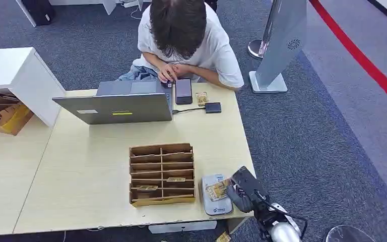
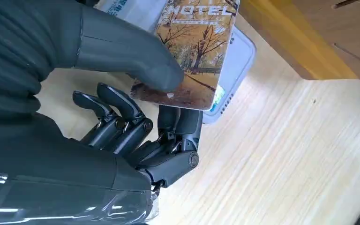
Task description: Pass the card to the sensor for recognition and then transmit it.
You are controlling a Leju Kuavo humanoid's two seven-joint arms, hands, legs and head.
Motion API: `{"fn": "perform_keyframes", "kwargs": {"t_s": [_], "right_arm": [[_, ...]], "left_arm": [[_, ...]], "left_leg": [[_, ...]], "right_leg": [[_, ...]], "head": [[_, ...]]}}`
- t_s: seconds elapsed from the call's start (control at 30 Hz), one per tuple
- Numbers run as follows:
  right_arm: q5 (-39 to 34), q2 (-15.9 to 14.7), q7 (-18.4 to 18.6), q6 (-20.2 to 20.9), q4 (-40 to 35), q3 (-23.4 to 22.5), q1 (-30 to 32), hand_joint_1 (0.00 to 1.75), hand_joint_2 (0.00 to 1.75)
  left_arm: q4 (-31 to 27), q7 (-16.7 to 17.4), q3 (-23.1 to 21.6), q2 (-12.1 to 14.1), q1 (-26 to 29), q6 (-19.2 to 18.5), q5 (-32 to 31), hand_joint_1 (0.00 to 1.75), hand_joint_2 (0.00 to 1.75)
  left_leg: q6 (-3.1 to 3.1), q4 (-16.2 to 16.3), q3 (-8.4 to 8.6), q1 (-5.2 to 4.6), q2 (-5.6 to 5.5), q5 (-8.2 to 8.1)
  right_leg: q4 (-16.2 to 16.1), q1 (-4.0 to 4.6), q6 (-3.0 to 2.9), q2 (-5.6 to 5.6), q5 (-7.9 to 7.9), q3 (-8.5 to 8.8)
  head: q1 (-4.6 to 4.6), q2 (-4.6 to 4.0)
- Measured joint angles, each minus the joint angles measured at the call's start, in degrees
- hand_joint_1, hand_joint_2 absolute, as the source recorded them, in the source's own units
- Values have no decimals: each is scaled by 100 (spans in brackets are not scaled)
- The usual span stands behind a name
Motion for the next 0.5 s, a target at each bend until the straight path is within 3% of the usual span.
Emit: {"fn": "perform_keyframes", "kwargs": {"t_s": [0.5], "right_arm": [[-520, -256, -112, 105, 160, -15, 47, 175, 175]], "left_arm": [[0, -2, 33, 149, 6, -140, -114, 0, 0]], "left_leg": [[0, 0, 0, 0, 0, 0]], "right_leg": [[0, 0, 0, 0, 0, 0]], "head": [[2, 0]]}}
